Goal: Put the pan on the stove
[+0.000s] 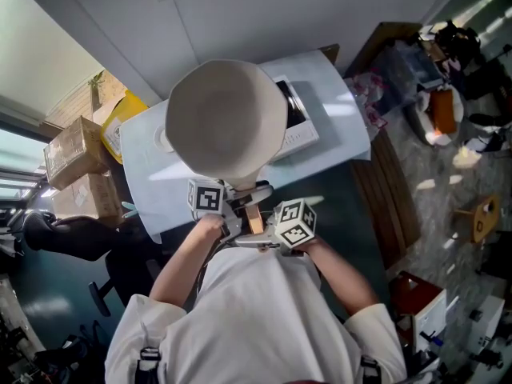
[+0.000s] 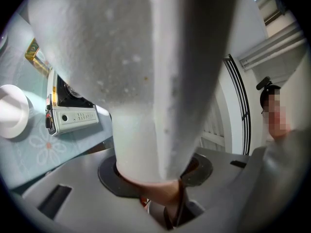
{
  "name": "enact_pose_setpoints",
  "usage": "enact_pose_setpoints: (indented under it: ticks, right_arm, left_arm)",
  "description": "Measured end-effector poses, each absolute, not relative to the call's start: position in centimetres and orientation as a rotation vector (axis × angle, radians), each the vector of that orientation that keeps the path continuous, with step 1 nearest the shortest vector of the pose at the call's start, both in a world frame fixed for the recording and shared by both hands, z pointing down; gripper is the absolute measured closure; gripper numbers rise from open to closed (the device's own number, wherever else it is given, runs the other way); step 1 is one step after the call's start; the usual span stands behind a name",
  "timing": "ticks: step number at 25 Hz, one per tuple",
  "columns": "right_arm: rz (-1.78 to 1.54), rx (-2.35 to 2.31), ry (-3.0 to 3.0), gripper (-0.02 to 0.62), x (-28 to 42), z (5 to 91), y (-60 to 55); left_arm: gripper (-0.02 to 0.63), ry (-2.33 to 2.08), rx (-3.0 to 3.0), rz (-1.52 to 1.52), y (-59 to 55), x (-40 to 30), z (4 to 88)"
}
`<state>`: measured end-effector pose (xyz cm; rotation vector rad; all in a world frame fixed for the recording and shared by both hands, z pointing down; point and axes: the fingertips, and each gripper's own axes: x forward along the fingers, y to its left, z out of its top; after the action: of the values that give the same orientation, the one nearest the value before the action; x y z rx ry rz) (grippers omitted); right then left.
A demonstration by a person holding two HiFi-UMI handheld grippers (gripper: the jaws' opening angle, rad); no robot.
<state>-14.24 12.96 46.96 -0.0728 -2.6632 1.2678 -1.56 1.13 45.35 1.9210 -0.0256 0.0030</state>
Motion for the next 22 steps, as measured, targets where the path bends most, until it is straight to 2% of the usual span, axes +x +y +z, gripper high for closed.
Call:
enact_pose_setpoints:
  ticks: [22]
  right_arm:
    - [1.266,-0.243,-2.601,0.466,-3.4,50.4,9.1]
  left_arm:
    - [0.411,-0.139,1.911,-0.049,-4.3,8.0,49.3]
